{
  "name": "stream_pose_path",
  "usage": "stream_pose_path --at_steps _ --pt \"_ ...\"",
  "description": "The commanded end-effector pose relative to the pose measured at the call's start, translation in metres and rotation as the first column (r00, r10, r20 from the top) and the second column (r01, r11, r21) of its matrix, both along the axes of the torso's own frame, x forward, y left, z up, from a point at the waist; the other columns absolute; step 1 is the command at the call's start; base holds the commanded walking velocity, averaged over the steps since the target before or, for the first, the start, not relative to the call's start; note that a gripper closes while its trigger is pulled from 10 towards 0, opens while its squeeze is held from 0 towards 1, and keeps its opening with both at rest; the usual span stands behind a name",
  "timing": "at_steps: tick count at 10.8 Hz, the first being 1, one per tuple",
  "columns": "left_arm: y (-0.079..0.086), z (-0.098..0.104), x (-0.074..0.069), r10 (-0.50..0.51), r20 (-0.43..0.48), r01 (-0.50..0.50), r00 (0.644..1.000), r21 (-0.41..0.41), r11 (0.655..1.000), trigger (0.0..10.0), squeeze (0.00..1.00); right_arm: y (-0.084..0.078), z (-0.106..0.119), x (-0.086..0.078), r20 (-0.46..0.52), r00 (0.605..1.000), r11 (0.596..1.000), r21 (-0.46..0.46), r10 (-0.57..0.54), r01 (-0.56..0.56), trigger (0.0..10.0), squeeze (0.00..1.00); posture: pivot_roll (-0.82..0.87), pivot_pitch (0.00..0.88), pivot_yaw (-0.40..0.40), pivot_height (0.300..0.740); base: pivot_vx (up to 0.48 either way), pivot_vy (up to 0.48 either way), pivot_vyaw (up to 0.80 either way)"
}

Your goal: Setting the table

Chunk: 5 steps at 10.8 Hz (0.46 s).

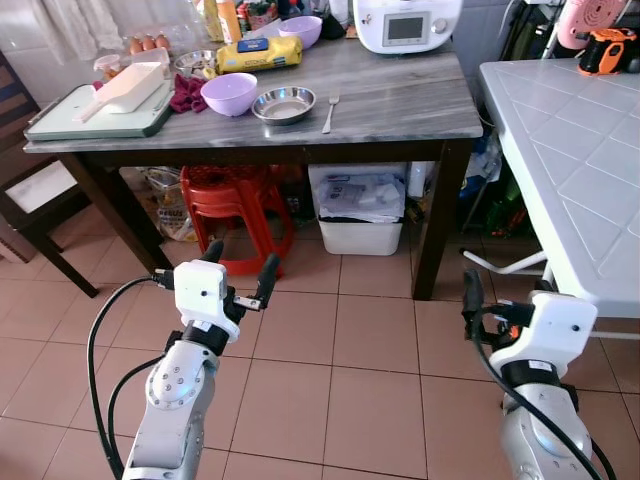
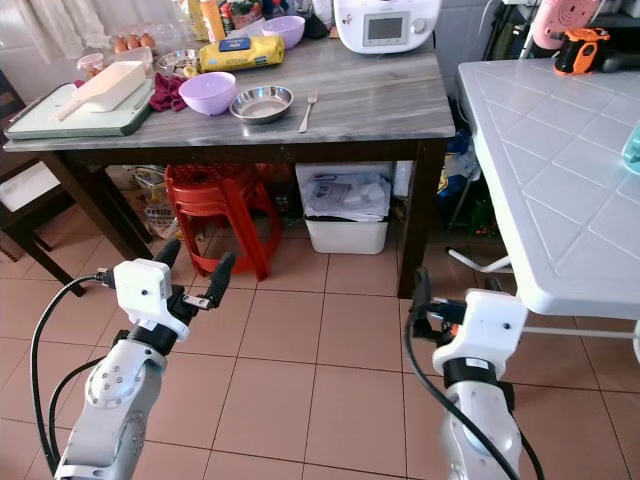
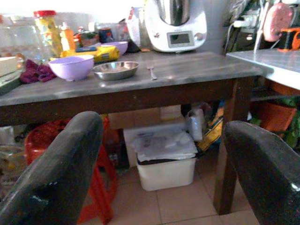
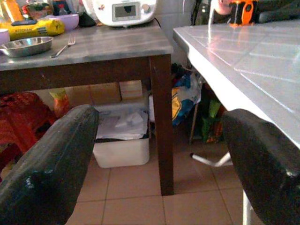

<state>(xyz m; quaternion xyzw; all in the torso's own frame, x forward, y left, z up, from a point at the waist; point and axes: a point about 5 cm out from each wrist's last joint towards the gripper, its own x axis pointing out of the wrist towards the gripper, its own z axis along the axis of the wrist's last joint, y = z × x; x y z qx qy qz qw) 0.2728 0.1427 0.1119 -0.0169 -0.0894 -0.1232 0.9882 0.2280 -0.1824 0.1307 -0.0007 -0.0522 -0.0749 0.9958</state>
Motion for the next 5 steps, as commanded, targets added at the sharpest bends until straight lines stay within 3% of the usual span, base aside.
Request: stream_pose_path --at_steps 1,3,4,5 --pt "0.0065 -0.0016 0.001 0.032 0.005 -0.032 0.999 0.012 0.999 10.0 0.0 0.0034 0.0005 0.0023 0.005 1.0 1.0 -0.002 0.002 -0.002 10.0 0.0 -0.1 0.07 0.142 0.74 0.0 0.0 0.0" --pt "0.0064 -0.0036 0.0016 0.041 -0.005 -0.041 0.999 -0.002 0.999 10.0 0.0 0.0064 0.0005 0.004 0.001 1.0 1.0 -0.025 0.009 -0.009 10.0 0.0 -0.1 0.073 0.142 0.74 0.0 0.0 0.0" --pt "0.0053 -0.0027 0.002 0.043 0.0 -0.043 0.999 -0.002 0.999 10.0 0.0 0.0068 0.0012 0.0037 0.032 0.999 1.0 -0.022 0.002 -0.001 10.0 0.0 -0.11 0.075 0.141 0.74 0.0 0.0 0.0" --pt "0.0035 -0.0028 0.0025 0.043 0.003 -0.043 0.999 0.009 0.999 10.0 0.0 0.0072 -0.003 0.0023 0.001 1.0 1.0 0.009 0.007 -0.007 10.0 0.0 -0.11 0.076 0.14 0.74 0.0 0.0 0.0"
